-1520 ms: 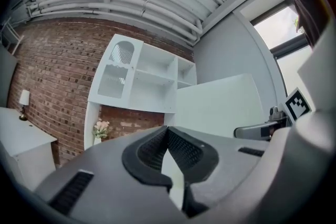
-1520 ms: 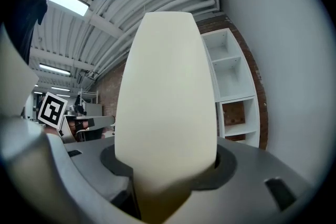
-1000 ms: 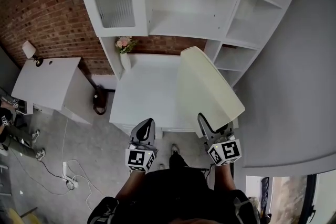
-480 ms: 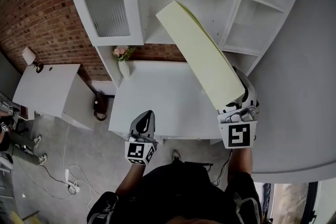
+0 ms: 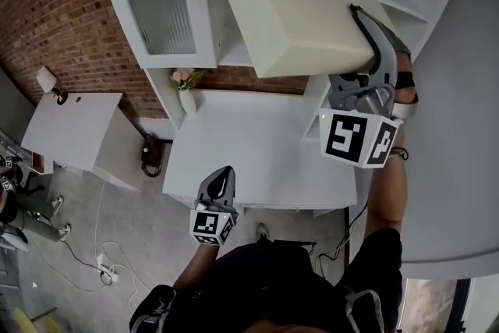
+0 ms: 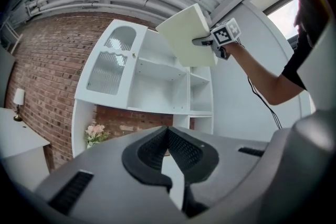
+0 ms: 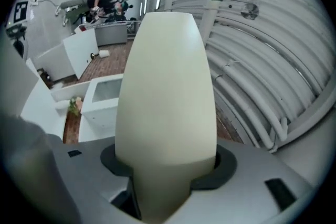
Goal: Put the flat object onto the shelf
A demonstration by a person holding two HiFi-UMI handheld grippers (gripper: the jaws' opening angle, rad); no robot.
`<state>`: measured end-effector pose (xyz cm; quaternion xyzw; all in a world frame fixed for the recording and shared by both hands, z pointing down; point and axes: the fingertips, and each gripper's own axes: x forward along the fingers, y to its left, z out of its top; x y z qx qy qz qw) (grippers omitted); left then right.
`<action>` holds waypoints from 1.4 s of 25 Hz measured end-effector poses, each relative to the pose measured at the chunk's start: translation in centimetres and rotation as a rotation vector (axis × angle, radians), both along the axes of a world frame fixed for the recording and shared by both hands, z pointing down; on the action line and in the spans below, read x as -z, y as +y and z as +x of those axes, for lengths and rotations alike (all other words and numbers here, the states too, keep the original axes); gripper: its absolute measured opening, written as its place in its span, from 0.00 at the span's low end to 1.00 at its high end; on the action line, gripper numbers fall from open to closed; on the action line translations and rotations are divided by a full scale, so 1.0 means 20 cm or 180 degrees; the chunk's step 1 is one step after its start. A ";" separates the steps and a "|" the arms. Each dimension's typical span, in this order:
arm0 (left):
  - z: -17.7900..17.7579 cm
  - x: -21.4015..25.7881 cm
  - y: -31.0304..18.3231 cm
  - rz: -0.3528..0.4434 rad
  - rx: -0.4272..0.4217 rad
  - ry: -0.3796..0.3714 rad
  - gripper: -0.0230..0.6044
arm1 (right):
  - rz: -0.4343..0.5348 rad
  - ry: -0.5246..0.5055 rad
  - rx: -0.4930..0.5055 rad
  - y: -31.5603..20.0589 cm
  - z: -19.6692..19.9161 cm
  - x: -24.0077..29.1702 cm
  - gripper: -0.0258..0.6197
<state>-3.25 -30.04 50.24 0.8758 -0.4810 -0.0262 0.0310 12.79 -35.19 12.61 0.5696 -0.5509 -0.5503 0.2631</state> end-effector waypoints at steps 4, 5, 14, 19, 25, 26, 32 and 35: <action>0.02 0.00 -0.01 -0.0004 -0.0002 0.0012 0.05 | -0.0177 0.0393 -0.0350 -0.24 -0.01 0.04 0.48; 0.02 0.00 -0.01 -0.0002 0.0006 0.0015 0.05 | -0.0221 0.0482 -0.0431 -0.31 -0.01 0.04 0.48; -0.02 0.00 -0.03 -0.0009 0.0083 0.0038 0.05 | -0.0649 0.1015 -0.0879 -0.77 0.00 -0.07 0.48; -0.04 0.00 -0.04 -0.0018 0.0119 0.0041 0.05 | -0.0822 0.1066 -0.0942 -0.96 0.00 -0.10 0.50; -0.07 0.00 -0.06 -0.0003 0.0169 0.0041 0.05 | -0.1282 0.1052 -0.0937 -1.18 0.02 -0.13 0.56; -0.07 -0.02 -0.06 -0.0045 0.0175 0.0036 0.05 | -0.1344 0.1044 -0.0953 -1.23 0.02 -0.14 0.59; -0.07 0.01 -0.09 0.0068 0.0173 0.0046 0.05 | -0.1474 0.1019 -0.1081 -1.46 0.03 -0.17 0.68; -0.09 -0.02 -0.11 0.0030 0.0217 0.0039 0.05 | -0.1524 0.1037 -0.1165 -1.54 0.04 -0.18 0.69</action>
